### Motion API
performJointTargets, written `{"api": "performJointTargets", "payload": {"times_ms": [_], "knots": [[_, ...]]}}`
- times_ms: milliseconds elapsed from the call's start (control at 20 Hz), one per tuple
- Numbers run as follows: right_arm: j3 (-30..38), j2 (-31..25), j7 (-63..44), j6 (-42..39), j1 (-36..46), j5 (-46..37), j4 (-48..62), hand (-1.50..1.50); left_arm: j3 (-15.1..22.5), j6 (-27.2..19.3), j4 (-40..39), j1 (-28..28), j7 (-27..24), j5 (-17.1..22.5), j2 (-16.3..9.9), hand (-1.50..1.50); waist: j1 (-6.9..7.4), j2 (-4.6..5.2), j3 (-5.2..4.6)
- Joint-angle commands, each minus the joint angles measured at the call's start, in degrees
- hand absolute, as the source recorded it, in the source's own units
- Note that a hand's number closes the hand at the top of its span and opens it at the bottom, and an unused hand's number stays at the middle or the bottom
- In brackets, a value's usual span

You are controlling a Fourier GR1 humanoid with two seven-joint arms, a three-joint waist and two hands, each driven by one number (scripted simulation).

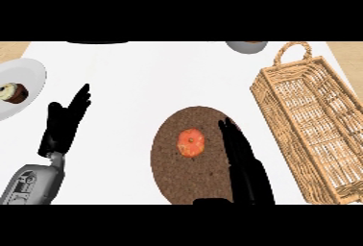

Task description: Pick the squash from the placemat and place it in the basket

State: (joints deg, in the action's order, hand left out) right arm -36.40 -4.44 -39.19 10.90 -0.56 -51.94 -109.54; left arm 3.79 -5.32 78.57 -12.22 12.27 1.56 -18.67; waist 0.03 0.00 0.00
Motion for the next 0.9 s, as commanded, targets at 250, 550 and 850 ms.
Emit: {"api": "performJointTargets", "payload": {"times_ms": [250,550,850], "knots": [[4.0,2.4,6.8,4.2,1.5,0.8,9.7,-1.5,0.2,0.0,6.6,4.9,1.7,-3.9,3.0,0.0,0.17,-0.08,0.02],[1.8,4.4,8.4,8.0,3.9,0.5,16.4,-1.5,-3.5,1.6,1.0,0.2,0.2,-5.3,4.4,0.0,-0.04,-0.02,0.0],[-0.3,4.4,4.4,12.9,12.0,3.0,24.0,-1.5,-4.7,3.7,1.3,0.2,1.0,-6.4,4.6,0.0,0.09,0.0,0.0]]}}
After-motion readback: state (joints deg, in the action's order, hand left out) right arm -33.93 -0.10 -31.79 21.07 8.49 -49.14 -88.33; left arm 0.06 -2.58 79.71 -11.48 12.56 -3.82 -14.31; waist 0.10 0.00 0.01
